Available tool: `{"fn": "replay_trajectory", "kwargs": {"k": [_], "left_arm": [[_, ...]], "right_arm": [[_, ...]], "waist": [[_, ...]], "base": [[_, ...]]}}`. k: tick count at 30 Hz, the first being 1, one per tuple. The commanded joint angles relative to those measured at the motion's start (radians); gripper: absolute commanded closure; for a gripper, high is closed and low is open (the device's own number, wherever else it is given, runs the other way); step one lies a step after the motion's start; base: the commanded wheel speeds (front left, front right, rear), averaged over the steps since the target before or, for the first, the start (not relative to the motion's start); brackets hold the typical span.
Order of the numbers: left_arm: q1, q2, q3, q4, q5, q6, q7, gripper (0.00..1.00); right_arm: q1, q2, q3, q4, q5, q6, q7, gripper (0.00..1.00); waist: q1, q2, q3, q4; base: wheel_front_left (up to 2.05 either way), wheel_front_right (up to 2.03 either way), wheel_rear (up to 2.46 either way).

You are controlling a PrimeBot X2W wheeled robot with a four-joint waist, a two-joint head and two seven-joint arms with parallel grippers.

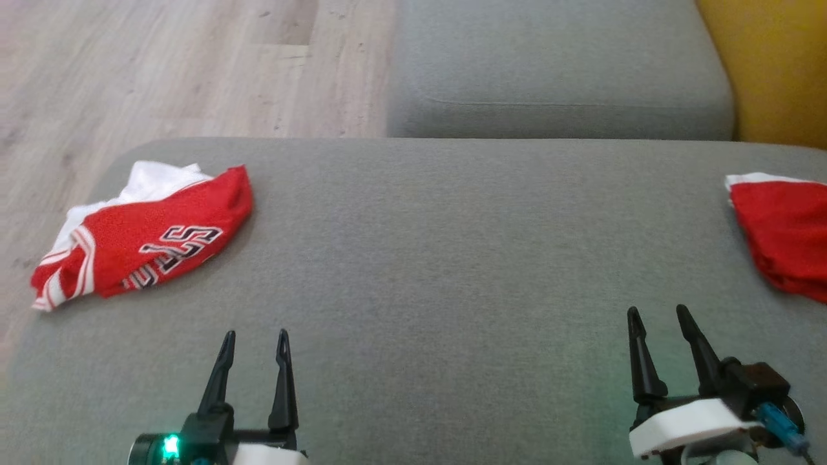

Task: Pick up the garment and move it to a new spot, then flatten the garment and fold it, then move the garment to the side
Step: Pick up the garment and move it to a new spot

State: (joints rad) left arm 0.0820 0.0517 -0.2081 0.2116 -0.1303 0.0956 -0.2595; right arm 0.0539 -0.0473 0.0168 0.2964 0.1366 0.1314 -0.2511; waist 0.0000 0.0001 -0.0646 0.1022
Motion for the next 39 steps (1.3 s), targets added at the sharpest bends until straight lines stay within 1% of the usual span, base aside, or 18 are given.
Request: {"fn": "replay_trajectory", "kwargs": {"k": [1, 5, 8, 9, 10, 14, 15, 23, 26, 29, 33, 36, 39], "left_arm": [[-0.049, -0.001, 0.037, -0.026, 0.010, 0.000, -0.002, 0.00], [-0.053, -0.001, 0.041, -0.021, 0.020, -0.002, -0.002, 0.00], [-0.056, -0.001, 0.047, -0.020, 0.028, -0.004, -0.002, 0.00], [-0.057, -0.001, 0.053, -0.020, 0.030, -0.005, -0.002, 0.00], [-0.057, -0.001, 0.056, -0.021, 0.031, -0.005, -0.002, 0.00], [-0.053, -0.001, 0.077, -0.029, 0.035, -0.003, -0.002, 0.00], [-0.051, -0.001, 0.086, -0.033, 0.034, 0.000, -0.002, 0.00], [-0.030, -0.001, 0.154, -0.089, 0.009, 0.040, -0.002, 0.00], [-0.046, -0.001, 0.175, -0.106, 0.024, 0.038, -0.002, 0.00], [-0.109, 0.003, 0.198, -0.124, 0.043, 0.021, -0.002, 0.00], [-0.268, 0.027, 0.231, -0.114, 0.050, -0.016, -0.002, 0.00], [-0.418, 0.063, 0.253, -0.012, 0.041, -0.055, -0.002, 0.00], [-0.588, 0.109, 0.257, 0.144, 0.038, -0.091, -0.001, 0.00]], "right_arm": [[-0.020, -0.003, 0.021, -0.022, 0.008, -0.001, -0.011, 0.00], [-0.015, -0.003, 0.014, -0.019, 0.017, -0.001, -0.011, 0.00], [-0.017, -0.003, 0.010, -0.018, 0.020, -0.001, -0.011, 0.00], [-0.020, -0.003, 0.007, -0.018, 0.019, -0.001, -0.011, 0.00], [-0.020, -0.003, 0.004, -0.020, 0.020, -0.001, -0.011, 0.00], [-0.029, -0.003, 0.008, -0.021, 0.007, -0.001, -0.011, 0.00], [-0.034, -0.003, 0.015, -0.021, 0.002, -0.001, -0.011, 0.00], [-0.090, -0.003, 0.059, 0.006, -0.043, -0.001, -0.011, 0.00], [-0.089, -0.003, 0.050, 0.012, -0.066, -0.001, -0.011, 0.00], [-0.095, -0.013, 0.034, 0.005, -0.105, -0.001, -0.011, 0.00], [-0.108, -0.068, 0.012, -0.021, -0.138, -0.001, -0.011, 0.00], [-0.115, -0.123, 0.003, -0.044, -0.156, -0.001, -0.011, 0.00], [-0.130, -0.177, 0.005, -0.064, -0.168, -0.001, -0.011, 0.00]], "waist": [[0.0000, -0.0001, 0.002, 0.034], [0.0000, -0.0001, 0.004, 0.110], [0.0000, -0.0001, 0.011, 0.183], [0.0000, -0.0001, 0.015, 0.238], [0.0000, -0.0001, 0.018, 0.267], [0.0000, -0.0001, 0.031, 0.368], [0.0000, -0.0001, 0.038, 0.382], [0.0000, -0.0001, 0.095, 0.424], [0.0000, -0.0001, 0.116, 0.436], [0.0000, -0.0001, 0.177, 0.444], [0.0000, -0.0001, 0.273, 0.450], [0.0000, -0.0001, 0.346, 0.442], [0.0000, -0.0001, 0.417, 0.416]], "base": [[0.00, 0.00, 0.00], [0.00, 0.00, 0.00], [0.00, 0.00, 0.00], [0.00, 0.00, 0.00], [0.00, 0.00, 0.00], [0.00, 0.00, 0.00], [0.00, 0.00, 0.00], [0.00, 0.00, 0.00], [0.00, 0.00, 0.00], [0.00, 0.00, 0.00], [0.00, 0.00, 0.00], [0.00, 0.00, 0.00], [0.00, 0.00, 0.00]]}}
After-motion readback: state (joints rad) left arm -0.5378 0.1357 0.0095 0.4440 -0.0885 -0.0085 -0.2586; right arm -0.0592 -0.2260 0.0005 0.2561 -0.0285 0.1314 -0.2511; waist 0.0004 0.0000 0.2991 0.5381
